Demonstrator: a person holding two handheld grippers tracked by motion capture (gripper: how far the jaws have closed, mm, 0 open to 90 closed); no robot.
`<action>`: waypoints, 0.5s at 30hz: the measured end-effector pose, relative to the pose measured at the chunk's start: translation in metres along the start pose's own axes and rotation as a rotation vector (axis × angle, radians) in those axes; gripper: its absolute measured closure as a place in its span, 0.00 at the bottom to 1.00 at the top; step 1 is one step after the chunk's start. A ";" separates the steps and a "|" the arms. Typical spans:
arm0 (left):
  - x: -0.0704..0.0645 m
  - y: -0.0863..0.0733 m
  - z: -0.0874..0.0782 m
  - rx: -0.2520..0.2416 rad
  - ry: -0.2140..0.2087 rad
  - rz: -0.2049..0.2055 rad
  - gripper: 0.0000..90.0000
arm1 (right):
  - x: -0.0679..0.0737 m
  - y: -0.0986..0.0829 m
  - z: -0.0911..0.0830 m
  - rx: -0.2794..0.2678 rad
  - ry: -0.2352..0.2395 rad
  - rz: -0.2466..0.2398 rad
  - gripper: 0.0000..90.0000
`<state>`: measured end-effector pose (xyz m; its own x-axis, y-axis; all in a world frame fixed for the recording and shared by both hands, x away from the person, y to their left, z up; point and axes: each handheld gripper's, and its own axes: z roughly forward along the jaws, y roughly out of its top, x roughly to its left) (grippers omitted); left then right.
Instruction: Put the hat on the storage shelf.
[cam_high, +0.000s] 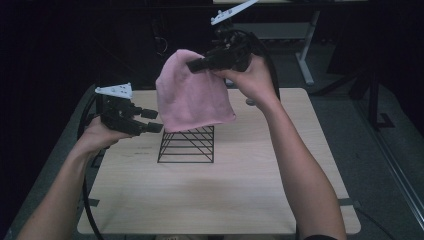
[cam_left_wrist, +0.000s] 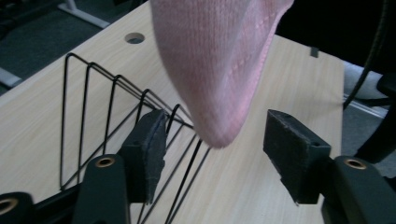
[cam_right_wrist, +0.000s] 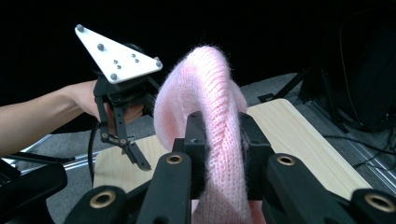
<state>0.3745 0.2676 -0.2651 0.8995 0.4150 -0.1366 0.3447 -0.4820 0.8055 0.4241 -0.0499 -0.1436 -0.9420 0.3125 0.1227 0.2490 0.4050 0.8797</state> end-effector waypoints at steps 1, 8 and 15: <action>0.001 0.000 0.001 -0.005 -0.001 -0.002 0.45 | 0.000 0.001 0.001 -0.003 0.001 -0.005 0.86; 0.006 0.004 0.010 0.024 0.054 0.021 0.63 | 0.000 0.005 0.011 -0.011 0.024 0.000 0.86; 0.018 0.001 0.017 0.064 0.075 0.005 0.86 | -0.008 0.001 0.018 -0.008 0.019 0.009 0.85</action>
<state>0.3954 0.2619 -0.2767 0.8798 0.4673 -0.0871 0.3585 -0.5319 0.7672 0.4354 -0.0367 -0.1520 -0.9437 0.2999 0.1395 0.2559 0.3950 0.8823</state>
